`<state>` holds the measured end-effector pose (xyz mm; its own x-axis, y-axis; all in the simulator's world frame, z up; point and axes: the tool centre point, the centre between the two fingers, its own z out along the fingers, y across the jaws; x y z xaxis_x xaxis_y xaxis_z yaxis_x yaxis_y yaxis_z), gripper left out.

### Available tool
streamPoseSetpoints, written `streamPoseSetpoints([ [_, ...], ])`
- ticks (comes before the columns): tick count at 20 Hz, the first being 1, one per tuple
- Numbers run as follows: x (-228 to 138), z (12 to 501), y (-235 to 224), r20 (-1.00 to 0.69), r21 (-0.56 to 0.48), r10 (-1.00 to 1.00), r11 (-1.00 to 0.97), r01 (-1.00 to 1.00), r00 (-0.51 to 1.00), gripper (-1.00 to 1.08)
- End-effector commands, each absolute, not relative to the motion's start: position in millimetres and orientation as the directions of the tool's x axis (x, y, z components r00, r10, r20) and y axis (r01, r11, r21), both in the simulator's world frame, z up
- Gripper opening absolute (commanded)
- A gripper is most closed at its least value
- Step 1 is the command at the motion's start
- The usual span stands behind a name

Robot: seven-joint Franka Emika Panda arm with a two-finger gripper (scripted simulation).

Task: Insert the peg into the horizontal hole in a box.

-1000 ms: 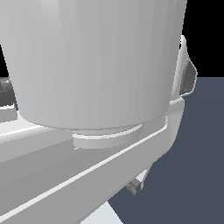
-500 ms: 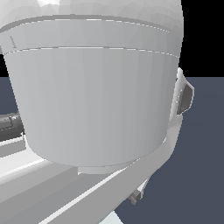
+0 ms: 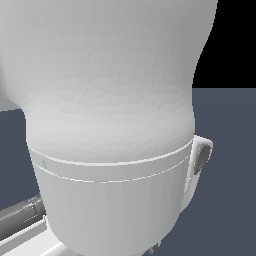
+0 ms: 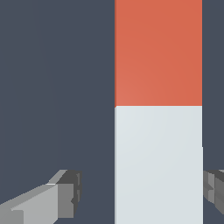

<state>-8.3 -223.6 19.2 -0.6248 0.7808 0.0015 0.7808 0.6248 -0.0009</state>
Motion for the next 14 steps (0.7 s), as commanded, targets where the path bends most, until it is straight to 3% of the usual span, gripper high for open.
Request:
streamPoseSetpoints([
  [1,-7.3,18.8,-224.0,0.0,0.0,0.781,0.625,0.781,-0.625,-1.0],
  [14,-8.1,19.2,-222.0,0.001,0.0,0.784,0.621,0.784,-0.621,-1.0],
])
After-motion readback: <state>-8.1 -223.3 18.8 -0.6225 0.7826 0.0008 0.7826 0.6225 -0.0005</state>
